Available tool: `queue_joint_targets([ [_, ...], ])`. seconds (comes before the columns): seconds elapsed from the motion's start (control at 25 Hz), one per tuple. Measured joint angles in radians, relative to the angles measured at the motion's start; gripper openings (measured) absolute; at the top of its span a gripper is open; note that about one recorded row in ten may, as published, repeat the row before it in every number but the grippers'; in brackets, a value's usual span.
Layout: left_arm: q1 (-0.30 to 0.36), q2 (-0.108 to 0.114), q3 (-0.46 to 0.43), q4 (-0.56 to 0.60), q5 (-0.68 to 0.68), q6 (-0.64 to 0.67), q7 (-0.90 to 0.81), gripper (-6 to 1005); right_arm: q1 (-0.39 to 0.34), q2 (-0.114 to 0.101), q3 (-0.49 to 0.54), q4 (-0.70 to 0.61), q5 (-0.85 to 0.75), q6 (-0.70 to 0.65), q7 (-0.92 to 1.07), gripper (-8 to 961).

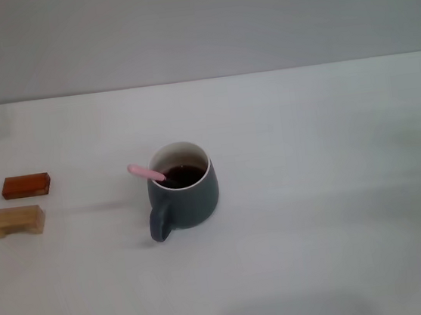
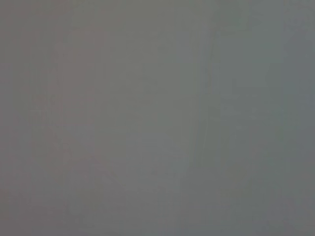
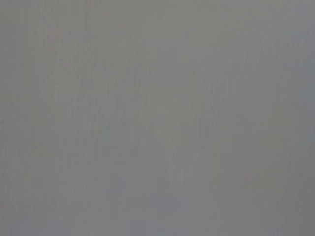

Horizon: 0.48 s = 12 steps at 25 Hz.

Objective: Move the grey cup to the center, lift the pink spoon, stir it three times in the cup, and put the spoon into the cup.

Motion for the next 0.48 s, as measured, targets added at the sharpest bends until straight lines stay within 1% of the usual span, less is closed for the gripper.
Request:
queue_joint_targets([
  [0.12,-0.013,0.002,-0.069,0.079,-0.083,0.016,0.12,346,0.015,0.0,0.007,-0.02,0.0,-0.002,0.001,51],
  [0.24,-0.022,0.002,-0.146,0.145,-0.135,-0.006,0.295,346,0.022,0.002,0.014,-0.032,0.0,-0.015,0.001,51],
  [0.32,-0.023,0.0,-0.173,0.184,-0.17,-0.027,0.405,346,0.027,0.002,0.024,-0.05,0.0,-0.037,0.001,50],
  [0.36,-0.023,0.0,-0.177,0.198,-0.186,-0.035,0.441,346,0.032,0.002,0.042,-0.077,0.0,-0.07,0.001,50],
  [0.48,-0.019,-0.001,-0.182,0.259,-0.255,-0.072,0.555,346,0.039,0.003,0.064,-0.113,0.0,-0.11,-0.001,50],
])
